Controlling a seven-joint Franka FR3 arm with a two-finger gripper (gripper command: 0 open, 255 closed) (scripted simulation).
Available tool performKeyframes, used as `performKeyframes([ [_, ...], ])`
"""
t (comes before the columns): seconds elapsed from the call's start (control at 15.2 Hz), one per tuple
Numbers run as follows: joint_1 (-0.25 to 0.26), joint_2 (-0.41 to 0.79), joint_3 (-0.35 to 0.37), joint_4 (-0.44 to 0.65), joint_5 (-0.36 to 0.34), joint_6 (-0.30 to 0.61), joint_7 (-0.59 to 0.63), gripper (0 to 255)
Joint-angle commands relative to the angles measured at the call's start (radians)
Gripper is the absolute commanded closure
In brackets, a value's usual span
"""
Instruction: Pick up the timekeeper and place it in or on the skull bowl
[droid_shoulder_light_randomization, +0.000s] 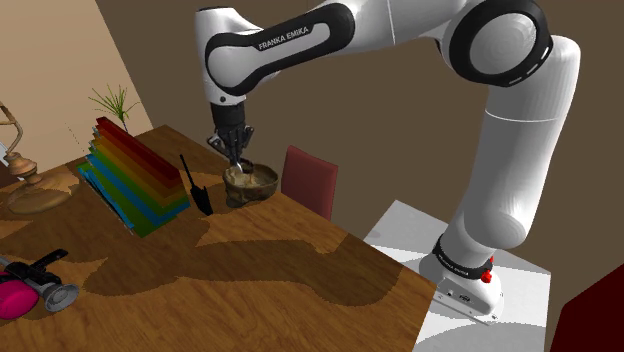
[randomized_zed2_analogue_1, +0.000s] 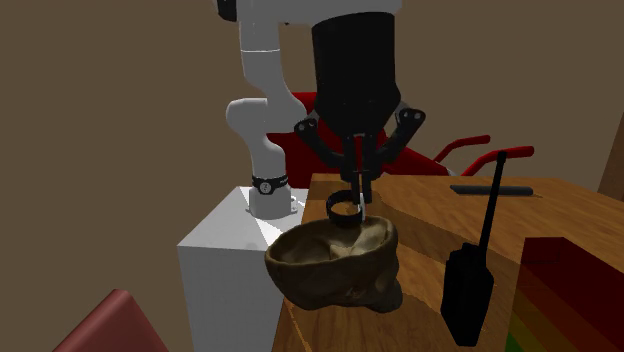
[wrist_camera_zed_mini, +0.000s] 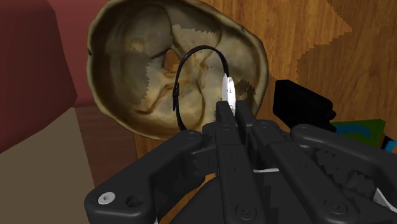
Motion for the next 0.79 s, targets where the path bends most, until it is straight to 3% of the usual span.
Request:
performKeyframes([
  [0.0, 0.0, 0.001, 0.0, -0.007, 0.0, 0.008, 0.0, 255],
  [0.4, 0.0, 0.001, 0.0, -0.007, 0.0, 0.008, 0.0, 255],
  [0.46, 0.0, 0.001, 0.0, -0.007, 0.0, 0.008, 0.0, 0],
  [0.73, 0.0, 0.001, 0.0, -0.007, 0.0, 0.008, 0.0, 0],
])
